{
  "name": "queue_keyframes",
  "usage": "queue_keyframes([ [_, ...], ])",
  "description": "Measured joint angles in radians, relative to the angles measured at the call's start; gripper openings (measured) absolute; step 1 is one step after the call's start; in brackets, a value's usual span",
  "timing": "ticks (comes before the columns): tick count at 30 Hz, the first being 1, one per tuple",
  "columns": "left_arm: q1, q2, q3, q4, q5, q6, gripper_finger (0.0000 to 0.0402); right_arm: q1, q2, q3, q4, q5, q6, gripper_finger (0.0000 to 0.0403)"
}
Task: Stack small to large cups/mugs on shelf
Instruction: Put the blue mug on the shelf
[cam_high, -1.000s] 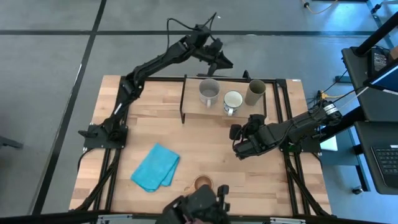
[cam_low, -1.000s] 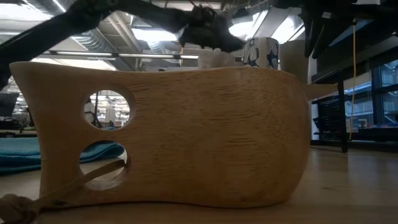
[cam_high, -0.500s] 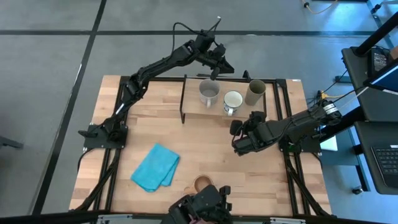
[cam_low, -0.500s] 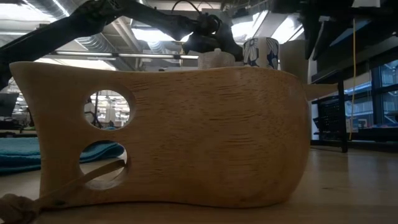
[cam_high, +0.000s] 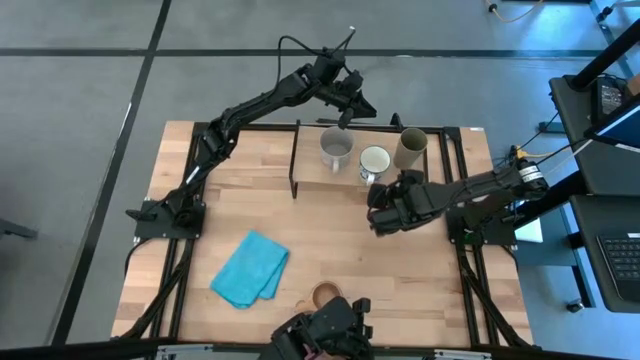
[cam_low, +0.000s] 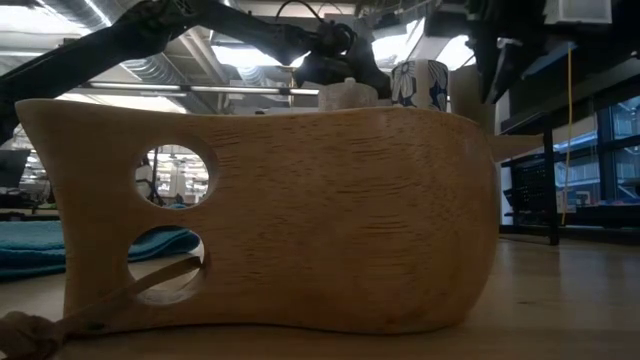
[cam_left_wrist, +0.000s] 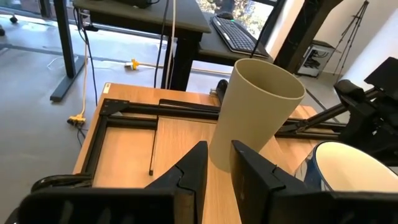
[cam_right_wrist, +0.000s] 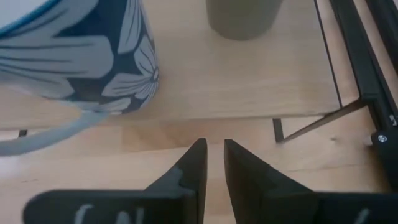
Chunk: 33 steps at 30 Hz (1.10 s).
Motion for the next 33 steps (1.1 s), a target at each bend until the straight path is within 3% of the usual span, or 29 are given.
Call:
queue_keyframes([
  [16, 0.002, 0.0, 0.0, -0.037, -0.002, 0.053, 0.0064, -0.091, 0.0, 0.0, 0.066, 0.011, -0.156, 0.0056],
  [33, -0.006, -0.001, -0.063, -0.048, 0.005, 0.062, 0.0064, -0.105, 0.0, 0.0, 0.06, 0.042, -0.164, 0.0056],
])
